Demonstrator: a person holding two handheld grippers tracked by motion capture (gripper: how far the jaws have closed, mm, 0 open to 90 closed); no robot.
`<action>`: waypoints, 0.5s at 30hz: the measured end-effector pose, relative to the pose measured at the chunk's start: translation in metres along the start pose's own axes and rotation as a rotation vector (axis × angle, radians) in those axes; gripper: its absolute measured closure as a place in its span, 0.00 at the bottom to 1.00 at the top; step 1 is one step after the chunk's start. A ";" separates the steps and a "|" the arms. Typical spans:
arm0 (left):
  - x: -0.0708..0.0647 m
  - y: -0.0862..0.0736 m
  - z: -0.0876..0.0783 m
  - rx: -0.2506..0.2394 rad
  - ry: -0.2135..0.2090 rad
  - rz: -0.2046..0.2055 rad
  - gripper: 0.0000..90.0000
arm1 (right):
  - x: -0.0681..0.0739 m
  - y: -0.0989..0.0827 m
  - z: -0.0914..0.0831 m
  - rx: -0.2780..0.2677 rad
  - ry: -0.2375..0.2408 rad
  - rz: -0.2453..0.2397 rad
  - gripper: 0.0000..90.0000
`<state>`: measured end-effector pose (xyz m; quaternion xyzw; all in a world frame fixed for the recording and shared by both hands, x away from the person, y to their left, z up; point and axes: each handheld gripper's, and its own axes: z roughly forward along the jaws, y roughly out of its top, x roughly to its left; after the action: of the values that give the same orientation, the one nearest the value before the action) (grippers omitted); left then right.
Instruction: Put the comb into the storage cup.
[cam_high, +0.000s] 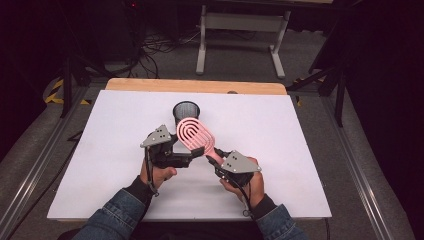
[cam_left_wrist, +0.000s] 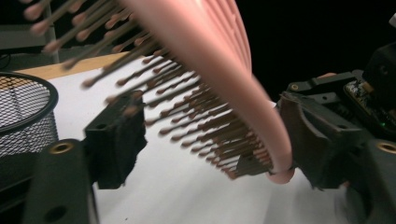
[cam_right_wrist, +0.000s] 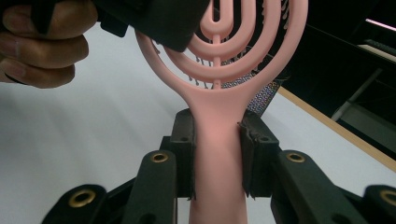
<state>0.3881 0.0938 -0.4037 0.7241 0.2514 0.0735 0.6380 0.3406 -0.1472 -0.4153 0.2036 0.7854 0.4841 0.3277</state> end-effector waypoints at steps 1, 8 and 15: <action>0.000 0.000 0.000 -0.002 0.001 -0.001 0.35 | 0.001 0.000 0.000 0.002 -0.006 -0.004 0.78; -0.002 0.002 0.003 -0.042 -0.014 -0.024 0.56 | 0.005 0.000 0.002 -0.006 -0.025 -0.030 0.78; -0.006 0.002 0.004 -0.062 -0.031 -0.014 0.63 | 0.005 0.000 0.002 -0.006 -0.047 -0.033 0.78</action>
<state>0.3855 0.0874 -0.4009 0.7033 0.2443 0.0653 0.6644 0.3386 -0.1425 -0.4180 0.2011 0.7792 0.4760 0.3548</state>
